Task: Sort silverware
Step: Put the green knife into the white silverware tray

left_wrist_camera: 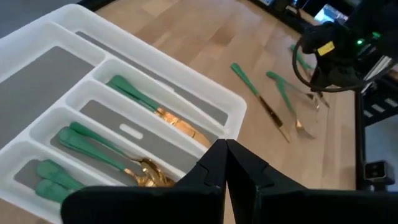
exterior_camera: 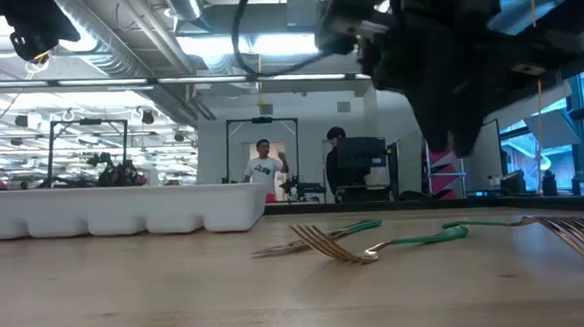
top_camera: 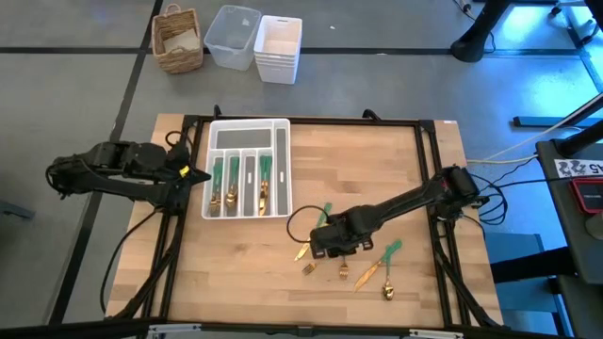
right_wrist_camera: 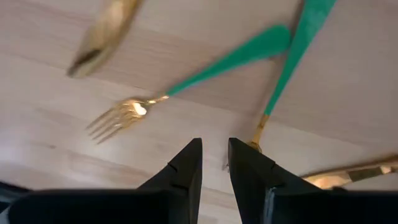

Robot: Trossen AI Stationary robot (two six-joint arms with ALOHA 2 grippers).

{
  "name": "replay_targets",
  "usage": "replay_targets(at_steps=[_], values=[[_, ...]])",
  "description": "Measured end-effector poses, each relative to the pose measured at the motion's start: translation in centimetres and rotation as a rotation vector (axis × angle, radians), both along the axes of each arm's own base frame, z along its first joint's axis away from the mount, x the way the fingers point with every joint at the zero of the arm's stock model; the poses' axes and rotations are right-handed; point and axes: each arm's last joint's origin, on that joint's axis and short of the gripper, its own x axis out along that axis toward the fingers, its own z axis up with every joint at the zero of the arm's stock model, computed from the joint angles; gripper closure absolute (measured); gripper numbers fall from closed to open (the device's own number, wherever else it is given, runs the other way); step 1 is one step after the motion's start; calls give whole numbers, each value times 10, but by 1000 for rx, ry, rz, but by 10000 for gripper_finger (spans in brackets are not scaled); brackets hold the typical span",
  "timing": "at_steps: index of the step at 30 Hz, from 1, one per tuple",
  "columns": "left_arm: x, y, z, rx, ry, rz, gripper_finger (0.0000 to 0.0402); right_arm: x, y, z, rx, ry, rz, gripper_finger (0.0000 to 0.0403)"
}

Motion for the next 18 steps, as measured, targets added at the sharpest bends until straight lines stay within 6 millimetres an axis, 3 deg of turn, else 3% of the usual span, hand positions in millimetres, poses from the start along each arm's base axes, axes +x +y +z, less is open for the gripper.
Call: replay_targets(at_steps=[18], values=[[-1, 0, -3, 5, 48, -3, 401, -16, 36, -19, -31, 140, -125, 322]])
